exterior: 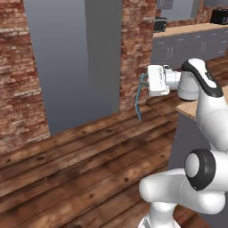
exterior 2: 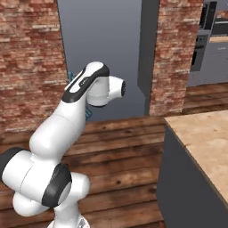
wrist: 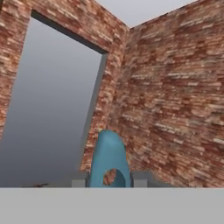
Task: Put the corn and mushroom in the pot. Retrieve the spatula and lightly stir the vegetables in the pot.
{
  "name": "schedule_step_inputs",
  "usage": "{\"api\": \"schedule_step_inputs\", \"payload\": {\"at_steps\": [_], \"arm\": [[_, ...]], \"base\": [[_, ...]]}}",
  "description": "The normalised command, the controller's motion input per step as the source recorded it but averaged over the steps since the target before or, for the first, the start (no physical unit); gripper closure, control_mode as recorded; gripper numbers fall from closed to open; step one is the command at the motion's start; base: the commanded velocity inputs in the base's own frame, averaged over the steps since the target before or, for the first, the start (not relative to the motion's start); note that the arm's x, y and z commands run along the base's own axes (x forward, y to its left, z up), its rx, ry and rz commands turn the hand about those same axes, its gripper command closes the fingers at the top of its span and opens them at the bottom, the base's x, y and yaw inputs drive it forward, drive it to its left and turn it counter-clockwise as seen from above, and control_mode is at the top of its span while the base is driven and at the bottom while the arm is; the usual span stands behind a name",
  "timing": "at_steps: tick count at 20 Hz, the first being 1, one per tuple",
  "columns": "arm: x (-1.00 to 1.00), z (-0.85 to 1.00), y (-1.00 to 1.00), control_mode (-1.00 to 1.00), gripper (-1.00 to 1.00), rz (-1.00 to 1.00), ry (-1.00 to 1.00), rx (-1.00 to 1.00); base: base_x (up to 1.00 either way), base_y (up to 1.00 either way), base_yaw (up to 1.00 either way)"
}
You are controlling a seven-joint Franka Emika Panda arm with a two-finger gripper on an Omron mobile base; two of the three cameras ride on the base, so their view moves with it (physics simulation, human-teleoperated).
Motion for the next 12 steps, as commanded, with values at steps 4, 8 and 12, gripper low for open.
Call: {"api": "schedule_step_inputs", "payload": {"at_steps": [4,8,12], "arm": [[0.00,0.00,0.00,1.00,1.00,0.00,0.00,0.00],[0.00,0.00,0.00,1.00,1.00,0.00,0.00,0.00],[0.00,0.00,0.00,1.00,1.00,0.00,0.00,0.00]], "base": [[1.00,0.45,-0.43],[0.95,0.48,-0.50],[0.89,0.49,-0.55]]}}
